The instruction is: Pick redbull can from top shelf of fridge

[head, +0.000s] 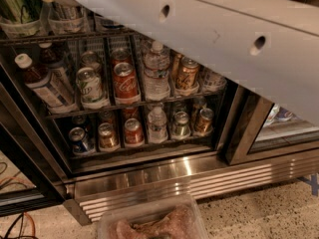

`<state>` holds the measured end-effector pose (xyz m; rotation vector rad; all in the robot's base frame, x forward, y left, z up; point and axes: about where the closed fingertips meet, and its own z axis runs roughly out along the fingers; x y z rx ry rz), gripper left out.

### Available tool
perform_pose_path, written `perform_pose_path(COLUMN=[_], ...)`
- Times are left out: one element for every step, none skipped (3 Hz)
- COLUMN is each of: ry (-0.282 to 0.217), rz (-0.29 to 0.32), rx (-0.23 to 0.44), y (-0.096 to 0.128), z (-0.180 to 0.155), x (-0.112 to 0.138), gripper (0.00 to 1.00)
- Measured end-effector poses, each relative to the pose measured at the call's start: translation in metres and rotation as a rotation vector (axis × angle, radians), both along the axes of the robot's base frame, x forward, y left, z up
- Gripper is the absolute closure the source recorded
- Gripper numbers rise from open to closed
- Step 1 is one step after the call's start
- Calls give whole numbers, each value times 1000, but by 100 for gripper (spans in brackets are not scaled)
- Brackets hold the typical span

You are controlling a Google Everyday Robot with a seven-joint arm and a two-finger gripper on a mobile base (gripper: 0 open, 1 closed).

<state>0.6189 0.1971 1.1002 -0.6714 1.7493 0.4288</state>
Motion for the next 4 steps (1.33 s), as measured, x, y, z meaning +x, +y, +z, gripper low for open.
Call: perform_pose_path(ry=[9, -1, 18, 46], rz=[21, 30, 36, 43], rx=[35, 35, 43, 51], y=[-10, -11, -13, -16], z=[13, 19, 17, 15], x=[-12, -18, -20, -26], gripper=[100, 100, 100, 100])
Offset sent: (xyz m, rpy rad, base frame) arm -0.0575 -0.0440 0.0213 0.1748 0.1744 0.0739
